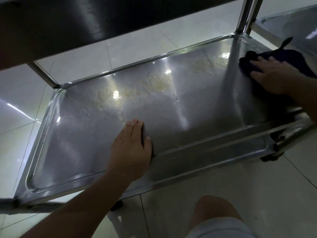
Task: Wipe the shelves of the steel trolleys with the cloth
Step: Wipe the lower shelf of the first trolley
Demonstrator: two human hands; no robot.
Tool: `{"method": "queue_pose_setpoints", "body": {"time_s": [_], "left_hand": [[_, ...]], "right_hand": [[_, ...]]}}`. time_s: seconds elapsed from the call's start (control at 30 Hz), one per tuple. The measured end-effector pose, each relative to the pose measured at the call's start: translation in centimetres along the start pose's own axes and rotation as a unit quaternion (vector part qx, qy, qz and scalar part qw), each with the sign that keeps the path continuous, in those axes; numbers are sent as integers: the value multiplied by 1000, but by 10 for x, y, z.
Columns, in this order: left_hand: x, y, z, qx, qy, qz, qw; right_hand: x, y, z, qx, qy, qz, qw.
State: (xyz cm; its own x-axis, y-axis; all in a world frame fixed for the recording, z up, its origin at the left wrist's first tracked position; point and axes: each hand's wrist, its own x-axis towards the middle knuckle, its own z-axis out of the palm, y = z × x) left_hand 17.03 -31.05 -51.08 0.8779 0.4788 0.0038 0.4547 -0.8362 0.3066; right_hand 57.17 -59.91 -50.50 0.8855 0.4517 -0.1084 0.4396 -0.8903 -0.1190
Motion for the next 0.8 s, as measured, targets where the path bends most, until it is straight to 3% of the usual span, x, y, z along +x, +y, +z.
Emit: {"method": "queue_pose_setpoints", "body": {"time_s": [0.27,0.4,0.5,0.6,0.67,0.73,0.8], "left_hand": [[-3,3,-1,3,-4,-6,1000],[-4,5,-2,9,-8,-8,1000],[-4,8,-2,10,3,-4,1000],[-3,9,-3,15,5,-6,1000],[-3,6,-3,18,-1,-2,1000],[-3,3,-3,21,-6,4,1000],[-3,1,-3,22,-2,8,1000]], "right_hand": [[-86,23,9,28,-17,79,996],[-132,-7,16,58,-1,109,992],[-165,-68,21,47,18,49,998],[-189,-139,33,6,27,-99,995],[-191,-164,38,14,-9,-192,981],[-169,-163,36,21,-49,-225,973],[-132,-144,29,15,-52,-200,978]]}}
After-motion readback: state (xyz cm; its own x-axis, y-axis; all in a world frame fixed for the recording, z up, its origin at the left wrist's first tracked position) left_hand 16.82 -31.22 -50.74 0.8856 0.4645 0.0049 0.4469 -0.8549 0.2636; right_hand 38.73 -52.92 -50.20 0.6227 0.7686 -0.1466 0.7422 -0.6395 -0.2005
